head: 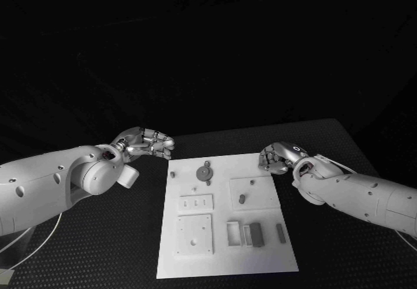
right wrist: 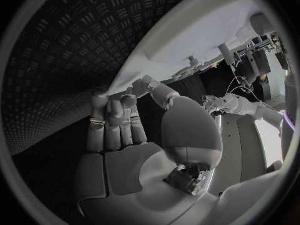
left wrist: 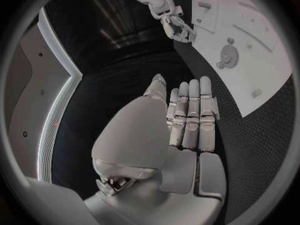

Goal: Assemble the parts on the task board

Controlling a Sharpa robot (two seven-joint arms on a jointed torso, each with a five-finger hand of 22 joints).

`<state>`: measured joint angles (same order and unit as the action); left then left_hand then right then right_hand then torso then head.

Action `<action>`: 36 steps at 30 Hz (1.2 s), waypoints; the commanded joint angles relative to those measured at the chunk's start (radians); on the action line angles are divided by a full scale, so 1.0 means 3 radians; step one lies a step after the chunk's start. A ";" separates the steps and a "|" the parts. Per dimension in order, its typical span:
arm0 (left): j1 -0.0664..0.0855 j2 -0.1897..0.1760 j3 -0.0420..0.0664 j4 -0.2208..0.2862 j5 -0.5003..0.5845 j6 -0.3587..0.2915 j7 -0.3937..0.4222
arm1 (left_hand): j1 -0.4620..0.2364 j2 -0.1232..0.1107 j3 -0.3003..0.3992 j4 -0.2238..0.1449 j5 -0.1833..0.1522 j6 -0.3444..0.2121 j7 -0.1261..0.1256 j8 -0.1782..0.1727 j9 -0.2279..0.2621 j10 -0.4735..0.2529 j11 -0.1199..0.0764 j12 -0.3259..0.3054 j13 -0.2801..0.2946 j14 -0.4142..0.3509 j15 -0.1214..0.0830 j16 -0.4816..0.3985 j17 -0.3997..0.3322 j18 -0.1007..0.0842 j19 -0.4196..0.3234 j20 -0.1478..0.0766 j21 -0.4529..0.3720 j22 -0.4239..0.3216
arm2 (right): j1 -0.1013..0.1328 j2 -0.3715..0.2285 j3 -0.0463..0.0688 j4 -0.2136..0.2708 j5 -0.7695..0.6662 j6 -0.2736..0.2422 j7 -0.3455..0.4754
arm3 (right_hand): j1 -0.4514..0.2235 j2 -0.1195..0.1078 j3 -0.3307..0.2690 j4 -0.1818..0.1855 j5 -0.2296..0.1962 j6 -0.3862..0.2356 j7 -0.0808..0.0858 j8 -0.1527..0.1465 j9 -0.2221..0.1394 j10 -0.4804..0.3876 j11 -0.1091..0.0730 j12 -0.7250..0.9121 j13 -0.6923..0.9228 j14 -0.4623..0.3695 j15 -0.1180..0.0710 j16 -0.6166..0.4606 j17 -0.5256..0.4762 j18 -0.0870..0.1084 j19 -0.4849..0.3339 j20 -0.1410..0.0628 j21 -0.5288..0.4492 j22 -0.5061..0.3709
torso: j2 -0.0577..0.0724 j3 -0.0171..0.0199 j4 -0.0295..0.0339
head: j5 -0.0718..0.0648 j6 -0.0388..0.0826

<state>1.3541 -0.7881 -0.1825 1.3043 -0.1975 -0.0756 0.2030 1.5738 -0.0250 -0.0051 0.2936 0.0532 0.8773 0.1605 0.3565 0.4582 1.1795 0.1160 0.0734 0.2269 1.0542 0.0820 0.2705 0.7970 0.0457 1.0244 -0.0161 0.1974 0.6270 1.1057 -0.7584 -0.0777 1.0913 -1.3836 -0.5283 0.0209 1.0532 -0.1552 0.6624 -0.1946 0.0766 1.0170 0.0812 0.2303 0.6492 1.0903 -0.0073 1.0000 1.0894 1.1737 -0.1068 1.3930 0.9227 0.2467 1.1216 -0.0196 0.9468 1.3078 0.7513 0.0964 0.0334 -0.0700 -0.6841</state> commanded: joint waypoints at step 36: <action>0.0115 0.0268 0.0004 0.0156 -0.0837 -0.0136 -0.1011 | -0.0679 -0.0085 0.0018 -0.0003 0.0000 0.0147 -0.0019 -0.0187 -0.0108 0.0405 -0.0199 0.0149 0.0572 0.0272 -0.0218 0.0416 0.0598 0.0047 0.0299 -0.0220 0.0350 0.0391 | 0.0265 0.0039 0.0012 0.0894 -0.0176 0.0343 -0.0312 | -0.0049 0.0004 0.0006 0.0014 -0.0002 0.0105 0.0044 0.0030 0.0013 0.0015 -0.0026 0.0013 -0.0012 0.0015 -0.0038 0.0023 -0.0010 0.0050 0.0017 -0.0024 0.0023 0.0057 | -0.0071 -0.0047 -0.0029 | 0.0096 0.0044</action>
<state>1.3852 -0.7125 -0.1819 1.3453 -0.4227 -0.1027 -0.0444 1.3790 -0.0514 -0.0062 0.2909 0.0532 0.9236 0.1498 0.3050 0.4261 1.2936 0.0551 0.1113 0.3962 1.1345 0.0231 0.3922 0.9753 0.0531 1.1136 -0.0768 0.2979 0.7426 1.1848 -0.7496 -0.0740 1.3521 -1.4180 -0.4693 -0.0532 1.0489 -0.1511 0.6623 -0.1946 0.0765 1.0212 0.0771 0.2350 0.6517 1.0938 -0.0109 1.0000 1.0869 1.1749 -0.1119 1.3972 0.9208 0.2467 1.1288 -0.0197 0.9503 1.3078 0.7361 0.0852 0.0263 -0.0452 -0.6695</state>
